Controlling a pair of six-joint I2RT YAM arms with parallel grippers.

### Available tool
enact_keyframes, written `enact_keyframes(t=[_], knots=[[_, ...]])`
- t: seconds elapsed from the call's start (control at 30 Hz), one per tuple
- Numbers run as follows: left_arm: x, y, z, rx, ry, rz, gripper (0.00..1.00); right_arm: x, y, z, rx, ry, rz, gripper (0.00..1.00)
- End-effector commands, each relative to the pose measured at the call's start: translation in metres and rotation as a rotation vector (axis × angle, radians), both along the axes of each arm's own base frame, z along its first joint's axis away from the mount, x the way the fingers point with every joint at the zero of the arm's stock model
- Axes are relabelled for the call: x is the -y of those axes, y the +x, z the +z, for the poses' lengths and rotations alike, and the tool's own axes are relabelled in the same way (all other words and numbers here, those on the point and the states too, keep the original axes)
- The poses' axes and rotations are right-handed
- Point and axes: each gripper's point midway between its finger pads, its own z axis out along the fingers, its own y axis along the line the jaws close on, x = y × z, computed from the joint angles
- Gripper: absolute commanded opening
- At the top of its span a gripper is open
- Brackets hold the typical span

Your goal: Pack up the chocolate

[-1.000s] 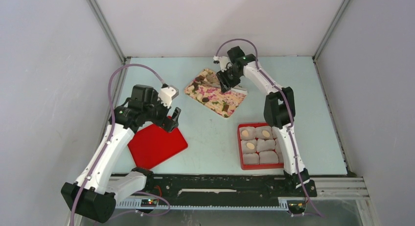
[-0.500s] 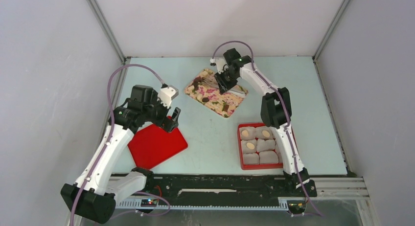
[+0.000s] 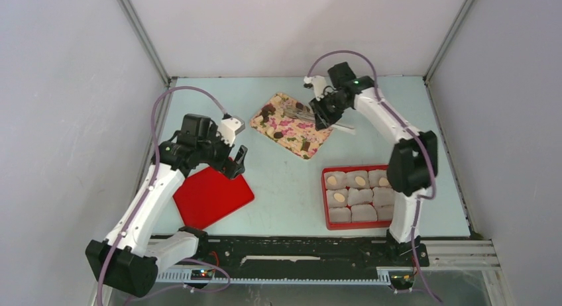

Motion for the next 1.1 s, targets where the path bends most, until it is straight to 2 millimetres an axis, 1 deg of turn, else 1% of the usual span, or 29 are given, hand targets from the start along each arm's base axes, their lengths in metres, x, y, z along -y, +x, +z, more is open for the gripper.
enact_keyframes(t=[0.0,0.03,0.2,0.37,0.5,0.57,0.6,0.67,0.73,0.8,0.9,1.07], knots=[[0.014,0.007,0.004,0.007,-0.041,-0.054,0.98,0.019,-0.046,0.093,0.193,0.087,0.074,0.28],[0.016,0.009,0.004,0.001,-0.043,-0.059,0.98,0.022,-0.048,0.056,0.099,0.038,0.082,0.27],[0.026,0.015,0.004,-0.013,-0.056,-0.088,0.98,0.066,-0.104,0.052,0.091,-0.054,0.104,0.27],[0.035,0.02,-0.003,-0.034,-0.051,-0.13,0.98,0.11,-0.161,0.057,0.073,-0.127,0.06,0.27],[0.047,0.026,-0.006,-0.062,-0.048,-0.154,0.98,0.148,-0.198,0.058,0.071,-0.179,0.011,0.28],[0.055,0.027,-0.007,-0.07,-0.045,-0.175,0.98,0.165,-0.22,0.051,0.045,-0.209,0.004,0.28],[0.057,0.027,-0.008,-0.079,-0.041,-0.183,0.98,0.169,-0.231,0.049,0.036,-0.204,0.012,0.28],[0.062,0.028,-0.011,-0.095,-0.033,-0.199,0.98,0.173,-0.254,0.035,-0.021,-0.185,0.037,0.29],[0.066,0.029,-0.015,-0.111,-0.023,-0.213,0.98,0.179,-0.273,0.017,-0.052,-0.203,0.05,0.29],[0.068,0.028,-0.017,-0.124,-0.016,-0.221,0.98,0.188,-0.285,0.0,-0.073,-0.234,0.041,0.29],[0.072,0.028,-0.018,-0.129,-0.012,-0.232,0.98,0.2,-0.296,-0.017,-0.091,-0.284,0.032,0.29],[0.075,0.026,-0.021,-0.135,0.005,-0.241,0.98,0.21,-0.296,-0.025,-0.074,-0.317,0.016,0.3]])
